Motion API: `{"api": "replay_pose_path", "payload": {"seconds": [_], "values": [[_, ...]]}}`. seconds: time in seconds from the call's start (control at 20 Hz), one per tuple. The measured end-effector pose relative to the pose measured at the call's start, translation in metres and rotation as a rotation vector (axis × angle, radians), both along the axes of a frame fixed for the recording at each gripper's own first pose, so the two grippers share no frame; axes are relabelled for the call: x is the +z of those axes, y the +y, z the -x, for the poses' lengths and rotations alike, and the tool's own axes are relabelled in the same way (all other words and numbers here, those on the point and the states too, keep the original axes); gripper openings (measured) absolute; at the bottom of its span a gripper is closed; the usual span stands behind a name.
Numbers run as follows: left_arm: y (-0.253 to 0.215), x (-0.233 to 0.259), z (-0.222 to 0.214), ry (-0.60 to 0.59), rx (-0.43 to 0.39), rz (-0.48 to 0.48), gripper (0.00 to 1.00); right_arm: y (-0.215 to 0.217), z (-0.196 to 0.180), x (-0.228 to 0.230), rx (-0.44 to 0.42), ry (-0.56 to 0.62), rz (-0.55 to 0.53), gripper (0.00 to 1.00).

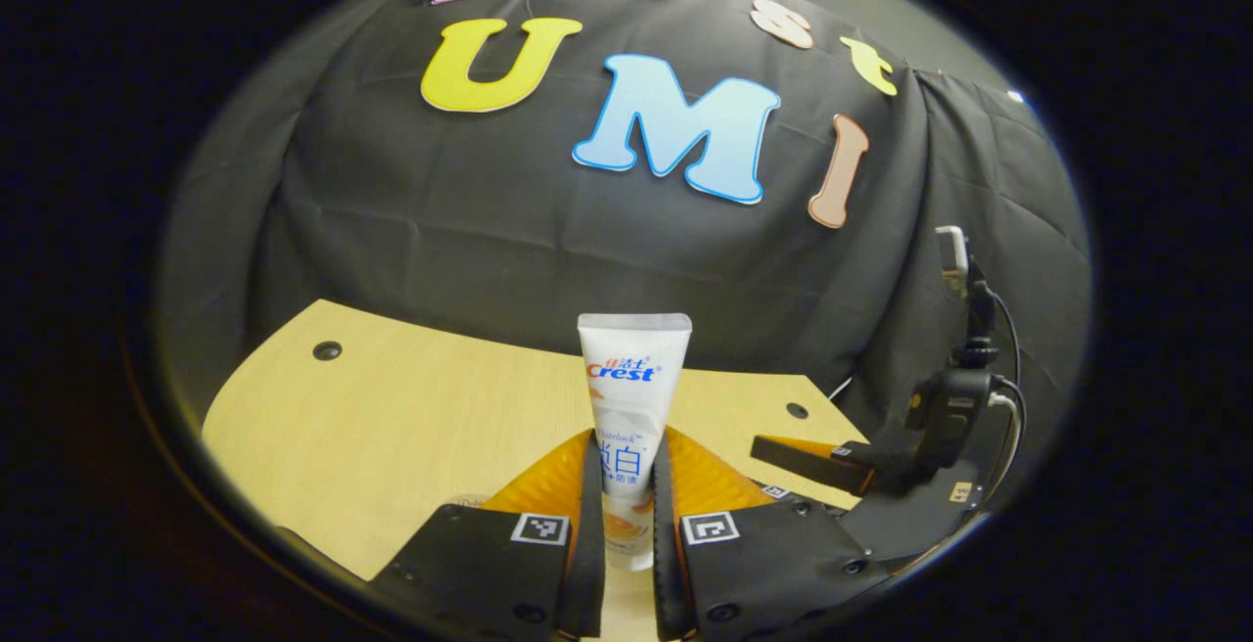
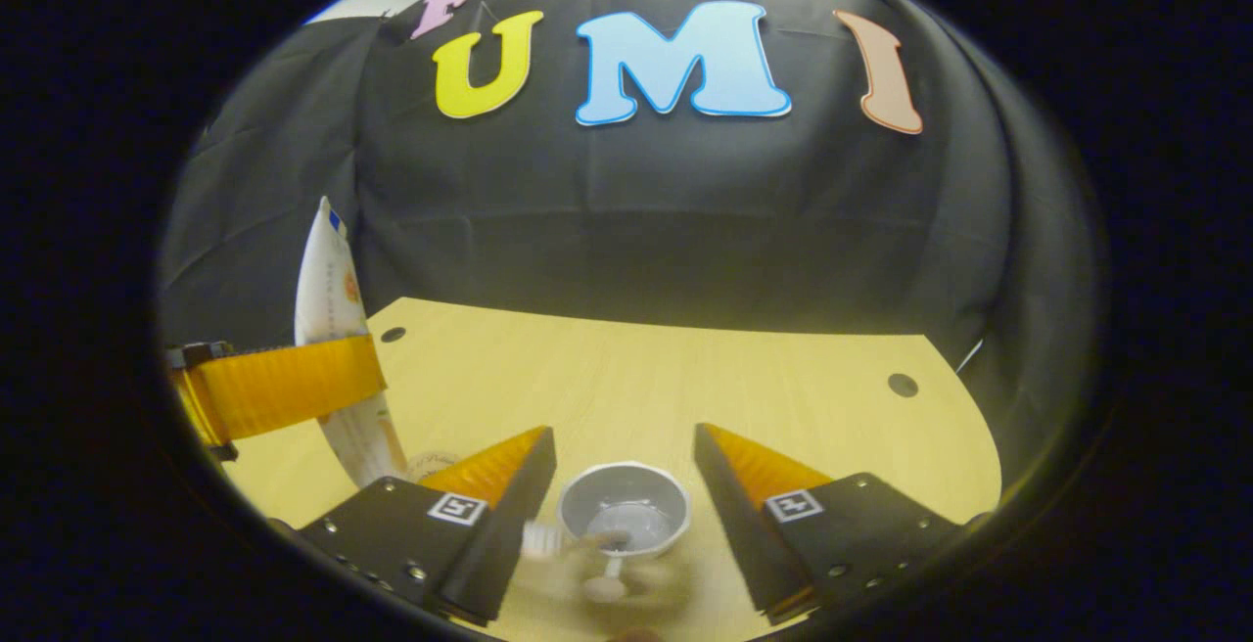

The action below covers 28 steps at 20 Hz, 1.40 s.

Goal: Put the toothbrush and toothpaste on the desktop into the cup, then pick up the cup and place it on the coaster on the desktop.

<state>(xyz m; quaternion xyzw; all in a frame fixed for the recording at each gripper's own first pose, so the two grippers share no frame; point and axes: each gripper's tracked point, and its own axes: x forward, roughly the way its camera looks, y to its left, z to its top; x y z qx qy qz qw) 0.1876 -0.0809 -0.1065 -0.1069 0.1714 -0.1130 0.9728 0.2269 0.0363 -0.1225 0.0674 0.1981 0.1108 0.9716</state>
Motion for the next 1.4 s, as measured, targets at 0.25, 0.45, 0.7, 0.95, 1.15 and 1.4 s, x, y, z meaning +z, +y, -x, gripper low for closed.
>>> {"api": "replay_pose_path", "payload": {"seconds": [0.25, 0.45, 0.7, 0.95, 1.15, 1.4], "values": [[-0.019, 0.004, -0.012, -0.027, -0.035, 0.014, 0.29, -0.025, 0.017, 0.031, -0.029, -0.054, -0.057, 0.91], [-0.036, 0.008, -0.025, -0.062, -0.066, 0.031, 0.28, -0.053, 0.033, 0.060, -0.078, -0.109, -0.103, 0.94], [-0.058, 0.018, -0.048, -0.150, -0.113, 0.070, 0.28, -0.093, 0.051, 0.078, -0.158, -0.125, -0.121, 0.93], [-0.080, 0.002, -0.069, -0.149, -0.152, 0.087, 0.27, -0.125, 0.077, 0.074, -0.238, -0.109, -0.063, 0.93], [-0.097, -0.020, -0.072, -0.122, -0.184, 0.069, 0.27, -0.130, 0.092, 0.066, -0.267, -0.083, -0.078, 0.93], [-0.115, -0.041, -0.070, -0.116, -0.224, 0.007, 0.27, -0.132, 0.098, 0.058, -0.277, -0.043, -0.129, 0.94]]}}
